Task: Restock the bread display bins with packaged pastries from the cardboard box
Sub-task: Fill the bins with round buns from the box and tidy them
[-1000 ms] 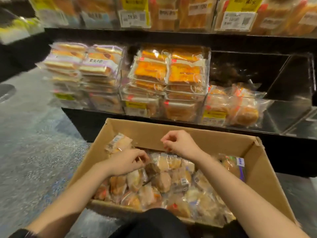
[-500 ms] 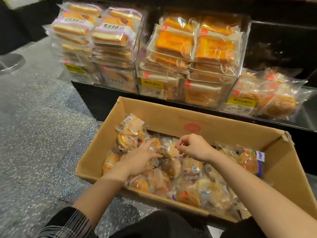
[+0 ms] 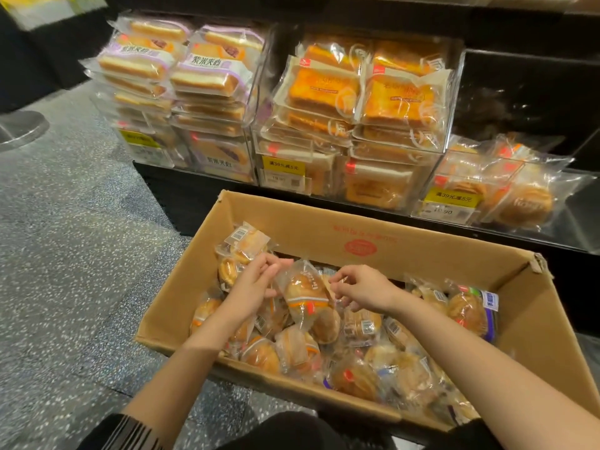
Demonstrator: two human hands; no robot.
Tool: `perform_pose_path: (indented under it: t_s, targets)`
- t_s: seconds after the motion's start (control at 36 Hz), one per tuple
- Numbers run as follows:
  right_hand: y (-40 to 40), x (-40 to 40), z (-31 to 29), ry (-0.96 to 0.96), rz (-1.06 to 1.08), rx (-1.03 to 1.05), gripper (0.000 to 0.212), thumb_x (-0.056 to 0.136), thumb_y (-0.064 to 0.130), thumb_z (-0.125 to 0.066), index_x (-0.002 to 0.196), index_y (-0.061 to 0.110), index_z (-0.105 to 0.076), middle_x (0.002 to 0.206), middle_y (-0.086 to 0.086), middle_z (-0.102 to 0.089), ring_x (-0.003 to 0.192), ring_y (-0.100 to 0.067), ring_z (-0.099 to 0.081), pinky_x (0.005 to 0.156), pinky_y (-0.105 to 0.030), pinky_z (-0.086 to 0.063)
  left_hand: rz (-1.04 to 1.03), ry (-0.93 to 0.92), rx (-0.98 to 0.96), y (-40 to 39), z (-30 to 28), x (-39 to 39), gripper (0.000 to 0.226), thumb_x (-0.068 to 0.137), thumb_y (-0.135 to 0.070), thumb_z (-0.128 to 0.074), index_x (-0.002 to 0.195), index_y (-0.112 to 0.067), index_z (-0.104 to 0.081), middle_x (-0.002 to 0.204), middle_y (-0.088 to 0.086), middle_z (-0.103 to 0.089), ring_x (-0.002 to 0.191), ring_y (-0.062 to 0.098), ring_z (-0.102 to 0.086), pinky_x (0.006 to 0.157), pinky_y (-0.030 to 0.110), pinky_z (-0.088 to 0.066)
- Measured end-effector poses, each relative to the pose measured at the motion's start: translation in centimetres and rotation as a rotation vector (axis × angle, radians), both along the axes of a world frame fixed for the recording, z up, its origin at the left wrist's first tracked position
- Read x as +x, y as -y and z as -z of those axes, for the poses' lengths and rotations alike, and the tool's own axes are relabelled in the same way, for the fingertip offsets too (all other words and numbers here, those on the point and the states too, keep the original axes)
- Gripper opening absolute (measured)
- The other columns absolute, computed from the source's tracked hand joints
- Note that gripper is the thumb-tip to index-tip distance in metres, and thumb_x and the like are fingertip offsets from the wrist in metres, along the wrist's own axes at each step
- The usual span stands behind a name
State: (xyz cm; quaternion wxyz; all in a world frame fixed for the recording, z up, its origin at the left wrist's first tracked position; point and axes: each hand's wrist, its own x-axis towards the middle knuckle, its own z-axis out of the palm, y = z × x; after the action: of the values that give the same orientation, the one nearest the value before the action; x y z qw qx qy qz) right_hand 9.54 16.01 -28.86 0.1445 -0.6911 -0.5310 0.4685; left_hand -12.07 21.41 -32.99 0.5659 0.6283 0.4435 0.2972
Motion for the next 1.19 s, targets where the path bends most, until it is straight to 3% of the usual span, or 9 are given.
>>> perform_pose_path:
  t_s: [0.11, 0.25, 0.36, 0.5, 0.67, 0.78, 0.89, 1.03, 1.19]
  targets:
    - [0.3, -0.5, -0.3, -0.110, 0.012, -0.078, 0.034, 0.097, 0.040, -0.050, 0.117, 0.014, -0.057, 0.110, -0.013, -0.064, 0.088, -0.020, -0.060, 0.081, -0.035, -0.055, 0.008, 0.122, -0.063, 0.0, -0.2, -0.1, 0.016, 0.100, -0.021, -0.039, 0.091, -0.014, -0.050, 0.121, -0.002, -0.065, 0.113, 0.029, -0.060, 0.086, 0.055, -0.053]
    - [0.4, -0.8, -0.5, -0.080, -0.037, -0.083, 0.047, 0.087, 0.052, -0.059, 0.121, 0.019, -0.054, 0.110, -0.005, -0.065, 0.099, -0.022, -0.062, 0.092, -0.040, -0.050, 0.010, 0.211, -0.138, -0.1, -0.4, 0.1, 0.015, 0.099, -0.017, -0.040, 0.093, -0.010, -0.052, 0.121, 0.005, -0.065, 0.113, 0.030, -0.061, 0.083, 0.048, -0.056]
    - [0.5, -1.4, -0.5, -0.043, -0.075, -0.054, 0.054, 0.082, 0.048, -0.068, 0.126, 0.022, -0.049, 0.104, 0.005, -0.062, 0.095, -0.012, -0.061, 0.086, -0.027, -0.050, 0.023, 0.183, -0.157, -0.1, -0.5, 0.2, 0.016, 0.100, -0.015, -0.039, 0.095, -0.010, -0.054, 0.121, 0.003, -0.065, 0.113, 0.024, -0.062, 0.086, 0.050, -0.055]
    - [0.2, -3.1, -0.2, 0.109, -0.067, 0.133, 0.078, 0.092, 0.028, -0.063, 0.153, 0.023, -0.014, 0.146, -0.009, -0.041, 0.125, -0.025, -0.048, 0.103, -0.036, -0.042, -0.022, 0.084, -0.098, -0.2, -0.7, 0.4, 0.015, 0.099, -0.013, -0.045, 0.099, -0.012, -0.060, 0.124, -0.003, -0.060, 0.109, 0.008, -0.061, 0.077, 0.028, -0.058]
    - [0.2, -5.3, 0.1, 0.140, -0.107, 0.124, 0.100, 0.074, 0.052, -0.074, 0.151, 0.015, -0.021, 0.148, -0.005, -0.039, 0.132, -0.023, -0.041, 0.103, -0.032, -0.038, 0.002, 0.107, -0.126, -0.3, -0.1, 0.5, 0.010, 0.096, -0.008, -0.051, 0.094, -0.002, -0.059, 0.109, 0.006, -0.060, 0.092, 0.012, -0.066, 0.064, 0.028, -0.059]
    - [0.6, -5.8, 1.4, 0.388, -0.120, 0.211, 0.063, 0.083, 0.026, -0.069, 0.134, 0.017, -0.033, 0.118, -0.008, -0.057, 0.105, -0.027, -0.058, 0.085, -0.039, -0.052, 0.032, 0.132, -0.171, -0.2, -0.1, 0.6, 0.010, 0.096, -0.010, -0.051, 0.094, -0.005, -0.059, 0.098, 0.004, -0.061, 0.091, 0.015, -0.067, 0.069, 0.035, -0.061]
    - [-0.1, -5.6, 1.2, 0.267, 0.005, 0.141, 0.047, 0.085, 0.025, -0.064, 0.120, 0.014, -0.035, 0.090, -0.003, -0.061, 0.077, -0.021, -0.063, 0.066, -0.039, -0.055, -0.049, 0.113, -0.089, -0.6, 0.2, 0.5, 0.017, 0.097, -0.019, -0.048, 0.107, -0.022, -0.061, 0.117, 0.000, -0.060, 0.112, 0.013, -0.059, 0.078, 0.034, -0.059]
    - [-0.4, -4.6, 0.9, 0.232, 0.089, 0.059, 0.043, 0.085, 0.033, -0.067, 0.113, 0.015, -0.040, 0.081, 0.006, -0.049, 0.068, -0.008, -0.050, 0.056, -0.026, -0.046, -0.350, -0.468, 0.444, -2.0, 1.7, -0.9, 0.033, 0.088, -0.006, -0.061, 0.115, -0.024, -0.057, 0.123, -0.002, -0.054, 0.119, 0.017, -0.047, 0.095, 0.023, -0.035]
    - [0.0, -3.7, 0.6, 0.215, 0.074, 0.041, 0.040, 0.087, 0.030, -0.066, 0.115, 0.014, -0.043, 0.083, 0.006, -0.049, 0.067, -0.005, -0.048, 0.049, -0.020, -0.039, 0.071, -1.093, 0.549, -5.2, 2.5, -2.7, 0.072, 0.093, -0.014, -0.055, 0.153, -0.023, -0.016, 0.161, 0.004, -0.004, 0.148, 0.021, 0.005, 0.119, 0.037, 0.003]
